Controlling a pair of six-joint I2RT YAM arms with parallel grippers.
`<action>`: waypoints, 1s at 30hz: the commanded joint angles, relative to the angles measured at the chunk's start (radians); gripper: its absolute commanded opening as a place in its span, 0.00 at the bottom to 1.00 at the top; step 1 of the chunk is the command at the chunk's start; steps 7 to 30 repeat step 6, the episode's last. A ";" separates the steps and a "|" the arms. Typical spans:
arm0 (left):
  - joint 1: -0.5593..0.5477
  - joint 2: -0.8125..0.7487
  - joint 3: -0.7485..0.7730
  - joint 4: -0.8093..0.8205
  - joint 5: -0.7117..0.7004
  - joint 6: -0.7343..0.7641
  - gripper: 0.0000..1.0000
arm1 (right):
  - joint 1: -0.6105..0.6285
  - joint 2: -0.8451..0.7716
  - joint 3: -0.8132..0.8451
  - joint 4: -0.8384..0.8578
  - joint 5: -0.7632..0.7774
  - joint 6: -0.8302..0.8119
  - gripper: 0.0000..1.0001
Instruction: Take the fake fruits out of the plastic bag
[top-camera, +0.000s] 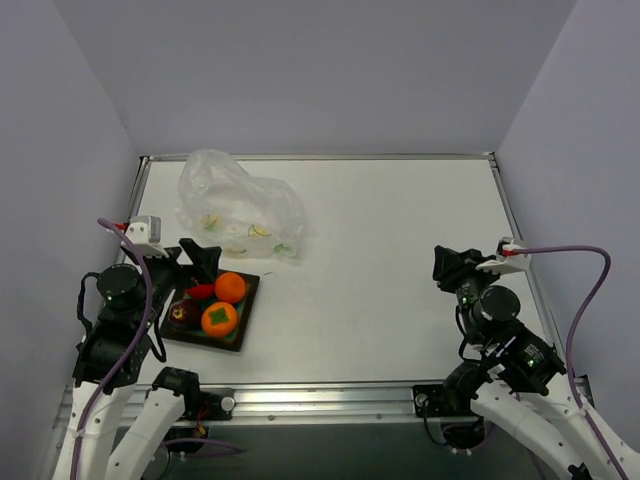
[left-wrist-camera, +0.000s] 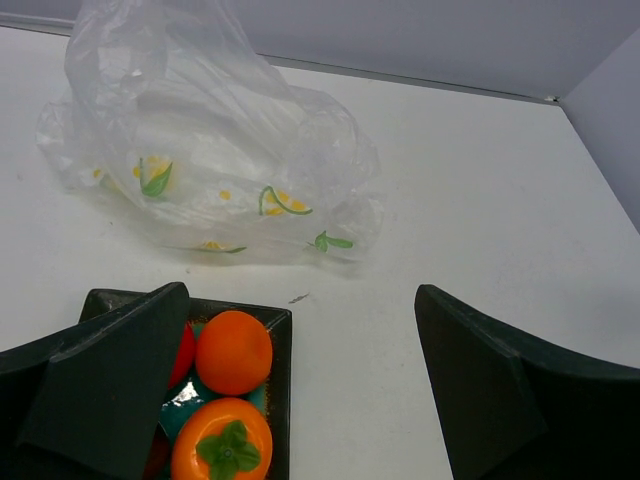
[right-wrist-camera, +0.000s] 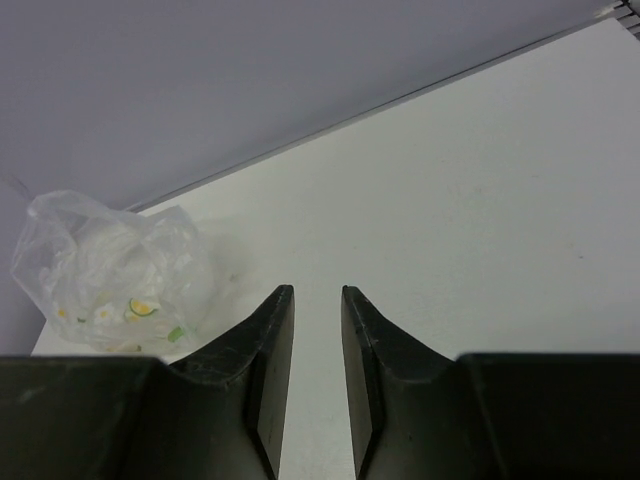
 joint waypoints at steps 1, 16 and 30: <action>0.010 -0.005 0.018 0.044 0.003 0.003 0.94 | 0.000 0.037 0.029 -0.003 0.073 0.016 0.22; 0.011 -0.005 0.018 0.028 -0.020 -0.003 0.94 | 0.000 0.076 0.043 -0.003 0.058 0.017 0.38; 0.011 -0.005 0.018 0.028 -0.020 -0.003 0.94 | 0.000 0.076 0.043 -0.003 0.058 0.017 0.38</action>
